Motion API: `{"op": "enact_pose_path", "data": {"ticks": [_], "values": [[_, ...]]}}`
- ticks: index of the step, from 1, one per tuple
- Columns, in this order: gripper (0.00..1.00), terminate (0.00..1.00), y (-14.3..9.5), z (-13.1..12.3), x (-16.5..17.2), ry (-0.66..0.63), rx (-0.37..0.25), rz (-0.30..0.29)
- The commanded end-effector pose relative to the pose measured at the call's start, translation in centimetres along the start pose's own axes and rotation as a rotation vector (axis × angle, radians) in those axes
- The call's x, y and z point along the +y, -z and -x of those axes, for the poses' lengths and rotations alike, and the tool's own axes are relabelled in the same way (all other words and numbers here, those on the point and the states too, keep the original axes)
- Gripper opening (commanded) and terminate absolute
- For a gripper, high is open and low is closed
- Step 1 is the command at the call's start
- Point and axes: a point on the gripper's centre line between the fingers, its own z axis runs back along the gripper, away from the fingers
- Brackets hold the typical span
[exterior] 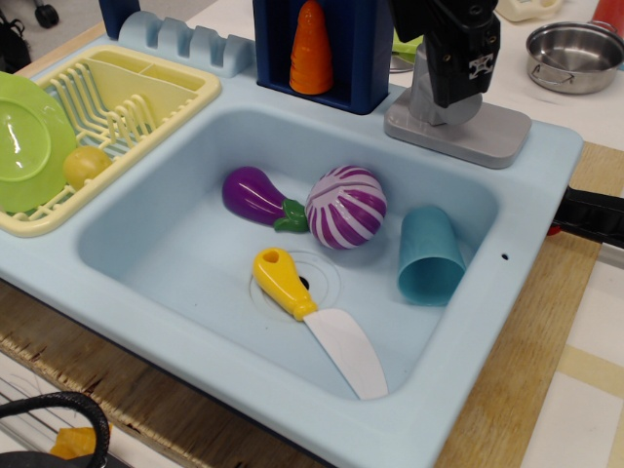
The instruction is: Turn lever vertical to-front
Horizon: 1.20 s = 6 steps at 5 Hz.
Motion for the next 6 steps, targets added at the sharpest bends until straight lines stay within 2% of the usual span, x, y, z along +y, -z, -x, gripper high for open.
{"op": "enact_pose_path", "data": {"ticks": [1,2,3,6], "values": [[1.00,0.00,-0.6,-2.3,0.1,0.027,-0.063,-0.012],[1.00,0.00,-0.1,-2.6,0.1,0.028,-0.066,-0.001],[0.00,0.00,0.3,-2.5,-0.1,0.015,-0.059,-0.010],[0.00,0.00,0.7,-1.5,-0.6,-0.025,-0.034,0.007]]}}
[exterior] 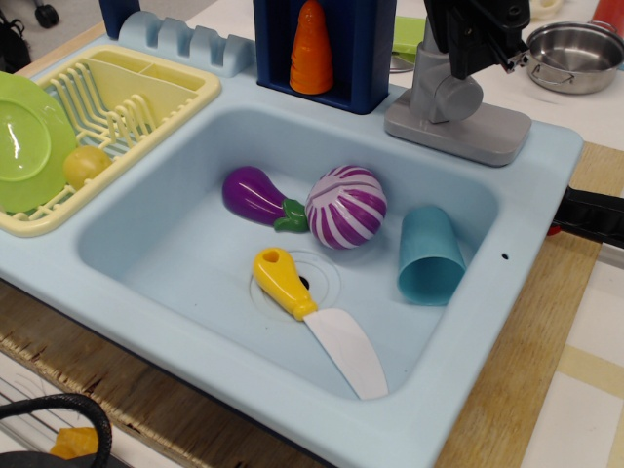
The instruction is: Turn lever vertical to-front
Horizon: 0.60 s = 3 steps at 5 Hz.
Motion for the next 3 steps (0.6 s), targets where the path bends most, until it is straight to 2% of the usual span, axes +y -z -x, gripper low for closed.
{"op": "enact_pose_path", "data": {"ticks": [1,2,3], "values": [[0.00,0.00,0.0,0.9,-1.3,-0.013,0.010,0.011],[0.00,0.00,1.0,3.7,-3.1,-0.100,0.000,0.007],[0.00,0.00,1.8,5.0,-3.4,-0.131,0.019,0.031]]}}
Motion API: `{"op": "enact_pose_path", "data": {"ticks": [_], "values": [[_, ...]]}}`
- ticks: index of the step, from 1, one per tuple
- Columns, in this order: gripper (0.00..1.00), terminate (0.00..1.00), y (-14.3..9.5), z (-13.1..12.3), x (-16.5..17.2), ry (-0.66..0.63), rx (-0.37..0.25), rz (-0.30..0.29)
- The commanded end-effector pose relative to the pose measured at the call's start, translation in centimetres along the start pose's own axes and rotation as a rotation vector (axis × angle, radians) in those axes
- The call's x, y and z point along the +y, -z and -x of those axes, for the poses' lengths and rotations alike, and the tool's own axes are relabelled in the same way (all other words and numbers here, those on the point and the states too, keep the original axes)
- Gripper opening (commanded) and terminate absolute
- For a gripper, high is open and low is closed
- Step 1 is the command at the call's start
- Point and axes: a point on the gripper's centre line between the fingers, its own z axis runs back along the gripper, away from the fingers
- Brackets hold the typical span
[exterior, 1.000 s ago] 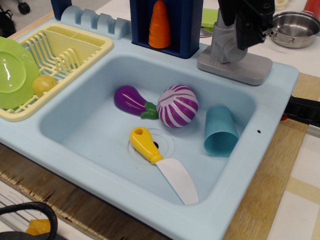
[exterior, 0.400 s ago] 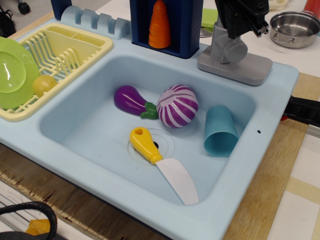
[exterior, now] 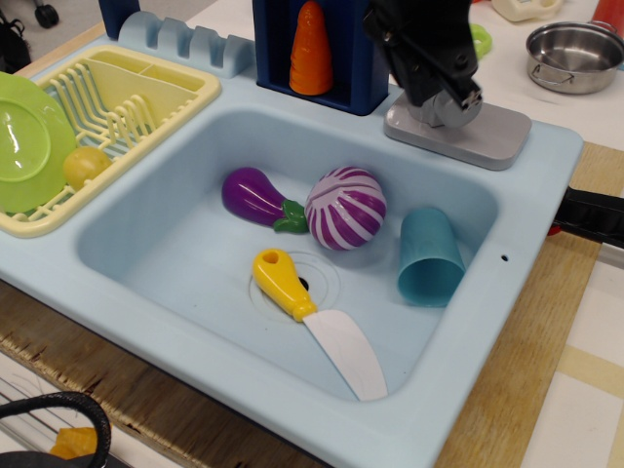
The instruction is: Turn lever vertical to-front
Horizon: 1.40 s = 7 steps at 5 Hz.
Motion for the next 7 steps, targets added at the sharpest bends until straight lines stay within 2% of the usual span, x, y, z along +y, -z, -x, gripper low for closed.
{"op": "enact_pose_path", "data": {"ticks": [1,3,4,5,6,7], "values": [[0.00,0.00,2.6,2.6,-1.6,-0.027,0.083,0.095],[0.00,0.00,4.2,3.9,-1.2,-0.063,0.128,0.146],[0.00,0.00,4.1,4.7,-1.2,-0.067,0.153,0.168],[1.00,0.00,4.1,4.7,-1.2,-0.067,0.153,0.168],[1.00,0.00,4.1,4.7,-1.2,-0.067,0.153,0.168],[1.00,1.00,4.1,4.7,-1.2,-0.067,0.153,0.168]]}}
